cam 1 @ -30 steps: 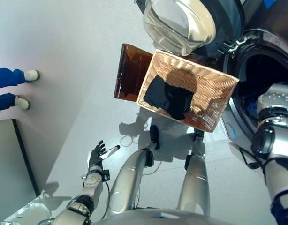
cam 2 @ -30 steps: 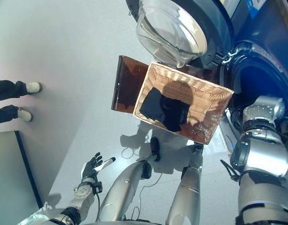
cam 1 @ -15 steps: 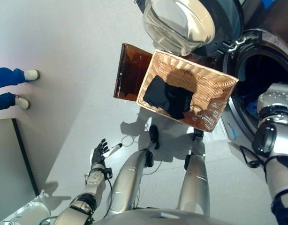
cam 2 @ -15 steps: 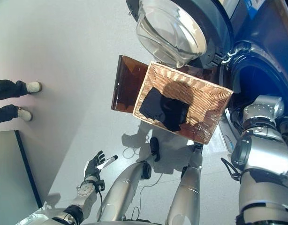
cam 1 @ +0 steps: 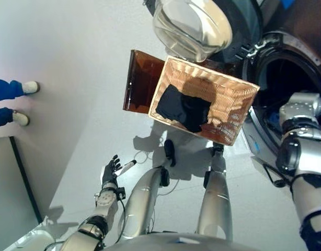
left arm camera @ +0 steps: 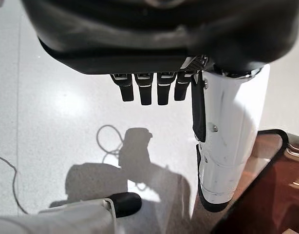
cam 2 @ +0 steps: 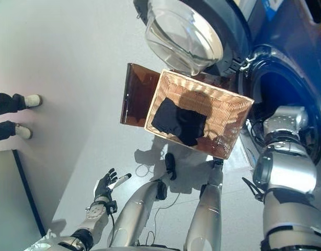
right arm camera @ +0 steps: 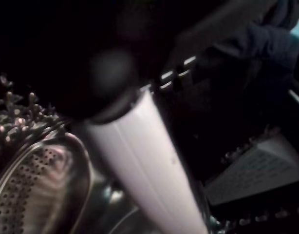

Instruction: Pick up the clothes and place them into the washing machine

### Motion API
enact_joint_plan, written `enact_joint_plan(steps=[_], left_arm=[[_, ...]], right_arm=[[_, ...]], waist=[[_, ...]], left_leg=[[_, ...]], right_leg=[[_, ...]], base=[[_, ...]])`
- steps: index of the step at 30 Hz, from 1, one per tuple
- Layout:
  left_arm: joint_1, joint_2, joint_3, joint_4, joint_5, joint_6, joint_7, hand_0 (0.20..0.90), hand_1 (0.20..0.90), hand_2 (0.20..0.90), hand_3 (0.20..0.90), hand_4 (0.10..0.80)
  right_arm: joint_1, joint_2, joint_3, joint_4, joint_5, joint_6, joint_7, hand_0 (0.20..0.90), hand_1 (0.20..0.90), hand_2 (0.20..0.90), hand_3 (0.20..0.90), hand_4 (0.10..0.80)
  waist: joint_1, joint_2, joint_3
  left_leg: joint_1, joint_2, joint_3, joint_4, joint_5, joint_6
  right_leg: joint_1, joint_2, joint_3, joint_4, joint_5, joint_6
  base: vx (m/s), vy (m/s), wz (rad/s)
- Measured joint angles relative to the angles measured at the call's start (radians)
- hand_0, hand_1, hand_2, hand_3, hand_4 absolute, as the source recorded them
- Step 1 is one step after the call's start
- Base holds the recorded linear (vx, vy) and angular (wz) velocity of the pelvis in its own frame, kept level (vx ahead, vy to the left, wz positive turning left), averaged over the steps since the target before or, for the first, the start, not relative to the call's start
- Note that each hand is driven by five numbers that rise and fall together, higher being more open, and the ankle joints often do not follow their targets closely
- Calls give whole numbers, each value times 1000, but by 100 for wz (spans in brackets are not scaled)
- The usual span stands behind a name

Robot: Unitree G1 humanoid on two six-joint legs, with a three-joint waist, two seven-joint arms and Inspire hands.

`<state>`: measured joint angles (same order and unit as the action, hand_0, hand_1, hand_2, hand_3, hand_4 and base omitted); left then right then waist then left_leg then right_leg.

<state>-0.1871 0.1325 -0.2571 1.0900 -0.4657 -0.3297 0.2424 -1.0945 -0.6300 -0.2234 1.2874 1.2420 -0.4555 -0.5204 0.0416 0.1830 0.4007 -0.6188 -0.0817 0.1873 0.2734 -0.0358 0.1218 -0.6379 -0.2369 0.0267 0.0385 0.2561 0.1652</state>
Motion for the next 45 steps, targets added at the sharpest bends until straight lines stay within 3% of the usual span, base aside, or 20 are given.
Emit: enact_joint_plan(steps=[13, 31, 45], left_arm=[[-9, -1, 0, -1, 0, -5, 10, 900, 900, 900, 900, 800], [-14, -3, 1, -11, 0, -8, 23, 900, 900, 900, 900, 800], [-15, -3, 1, -12, 1, -12, 39, 900, 900, 900, 900, 800]], right_arm=[[23, 90, 0, -89, -23, -4, -3, 900, 900, 900, 900, 800], [116, 138, 41, -236, -97, -10, 7, 900, 900, 900, 900, 800], [132, 159, 71, -230, -116, -17, 42, 900, 900, 900, 900, 800]], waist=[[-6, 0, 0], [-4, -1, 2], [-3, -1, 3]], left_leg=[[-1, 36, 0, 6, -2, -28], [-8, 71, 0, 2, 3, -56], [2, 91, -2, 3, 3, -72]], right_leg=[[-19, 38, 5, 34, -15, -31], [-67, 72, 2, 108, -53, -64], [-70, 88, 1, 136, -68, -79]], base=[[-32, 17, -5], [-36, 24, -2], [-2, 6, -1]])
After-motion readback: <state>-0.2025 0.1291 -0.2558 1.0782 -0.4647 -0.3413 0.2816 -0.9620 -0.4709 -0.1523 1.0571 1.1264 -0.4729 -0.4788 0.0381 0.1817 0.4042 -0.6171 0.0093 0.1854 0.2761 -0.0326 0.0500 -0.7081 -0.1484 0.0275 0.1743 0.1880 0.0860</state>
